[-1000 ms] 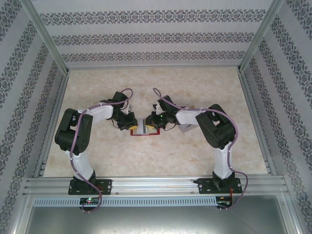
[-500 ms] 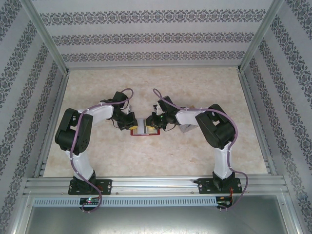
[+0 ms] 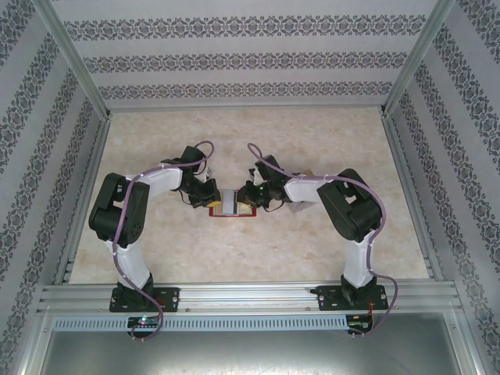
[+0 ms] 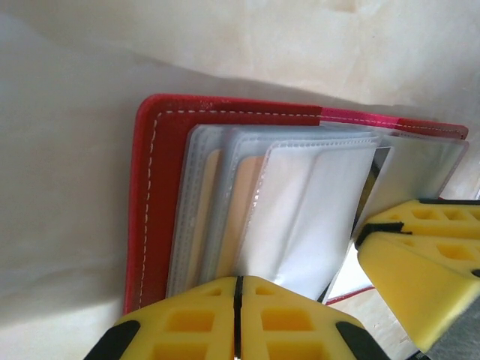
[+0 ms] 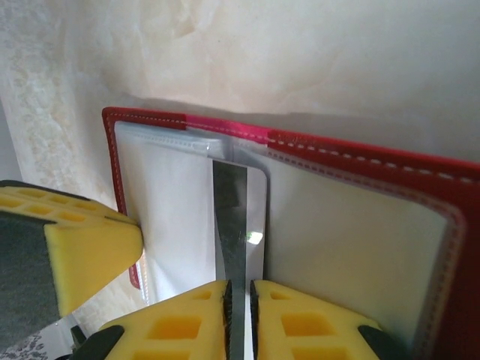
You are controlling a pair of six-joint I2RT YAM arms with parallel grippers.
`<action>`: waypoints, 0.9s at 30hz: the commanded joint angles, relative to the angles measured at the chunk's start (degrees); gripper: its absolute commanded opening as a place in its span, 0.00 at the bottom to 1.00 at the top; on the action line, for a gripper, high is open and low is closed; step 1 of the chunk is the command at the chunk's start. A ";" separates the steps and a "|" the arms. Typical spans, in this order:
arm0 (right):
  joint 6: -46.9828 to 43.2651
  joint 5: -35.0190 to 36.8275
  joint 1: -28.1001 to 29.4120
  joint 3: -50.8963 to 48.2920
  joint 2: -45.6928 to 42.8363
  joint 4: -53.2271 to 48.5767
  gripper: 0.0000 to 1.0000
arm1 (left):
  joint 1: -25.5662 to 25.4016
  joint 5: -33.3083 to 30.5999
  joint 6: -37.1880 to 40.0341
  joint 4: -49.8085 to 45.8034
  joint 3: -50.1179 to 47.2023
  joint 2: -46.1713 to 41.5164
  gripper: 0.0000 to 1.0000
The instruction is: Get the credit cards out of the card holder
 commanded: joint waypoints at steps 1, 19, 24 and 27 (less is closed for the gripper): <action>-1.60 1.01 -0.47 -0.88 -3.03 0.46 0.19 | -0.21 -4.43 -0.62 -2.06 -0.87 2.48 0.10; -0.01 2.44 -0.19 0.54 -0.84 -2.77 0.23 | -2.73 0.60 -2.15 0.80 3.08 -1.40 0.16; 0.69 2.17 0.08 1.23 0.60 -2.92 0.24 | -3.27 -2.93 -2.22 -1.16 3.87 1.46 0.14; 0.88 1.48 0.17 1.76 1.20 -2.64 0.24 | -3.21 -4.28 -2.52 -2.07 3.64 2.98 0.13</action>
